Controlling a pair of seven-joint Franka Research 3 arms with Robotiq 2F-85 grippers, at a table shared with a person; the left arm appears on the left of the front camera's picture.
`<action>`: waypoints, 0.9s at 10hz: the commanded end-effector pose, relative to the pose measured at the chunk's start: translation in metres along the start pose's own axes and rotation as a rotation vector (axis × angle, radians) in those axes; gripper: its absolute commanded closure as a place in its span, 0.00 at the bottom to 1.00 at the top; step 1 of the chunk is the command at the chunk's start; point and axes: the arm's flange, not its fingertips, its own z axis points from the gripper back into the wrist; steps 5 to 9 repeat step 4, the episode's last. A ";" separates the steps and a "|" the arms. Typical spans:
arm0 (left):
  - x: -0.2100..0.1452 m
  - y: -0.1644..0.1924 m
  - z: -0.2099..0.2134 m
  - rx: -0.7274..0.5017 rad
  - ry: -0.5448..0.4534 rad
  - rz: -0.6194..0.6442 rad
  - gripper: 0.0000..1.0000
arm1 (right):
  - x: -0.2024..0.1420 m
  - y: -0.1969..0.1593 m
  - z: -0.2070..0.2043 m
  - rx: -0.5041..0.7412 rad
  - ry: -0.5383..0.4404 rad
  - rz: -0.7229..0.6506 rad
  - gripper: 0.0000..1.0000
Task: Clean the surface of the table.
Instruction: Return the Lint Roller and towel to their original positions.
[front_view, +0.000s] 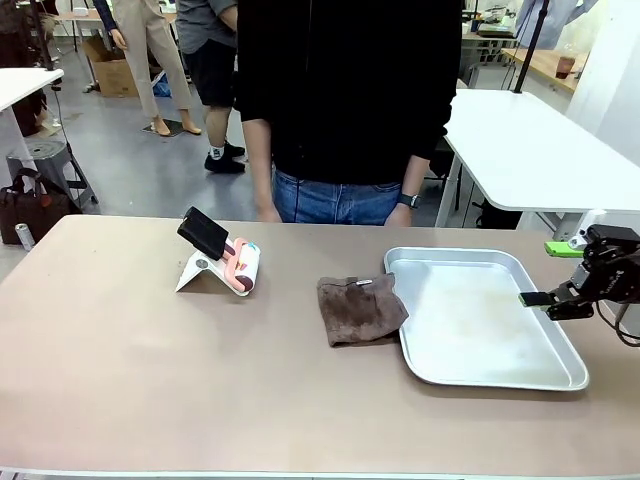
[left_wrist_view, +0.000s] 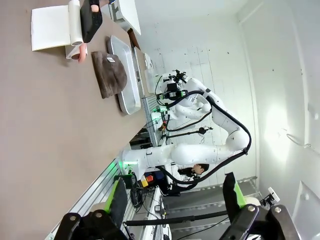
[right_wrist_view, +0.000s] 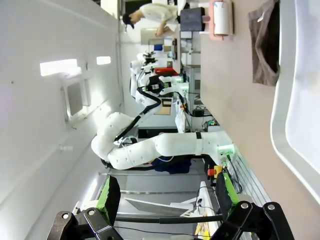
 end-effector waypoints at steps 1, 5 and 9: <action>-0.004 -0.002 -0.002 0.007 -0.005 0.014 0.00 | -0.001 0.006 0.000 -0.005 0.004 -0.007 0.00; -0.004 -0.002 -0.002 0.007 -0.005 0.014 0.00 | -0.001 0.006 0.000 -0.005 0.004 -0.007 0.00; -0.004 -0.002 -0.002 0.007 -0.005 0.014 0.00 | -0.001 0.006 0.000 -0.005 0.004 -0.007 0.00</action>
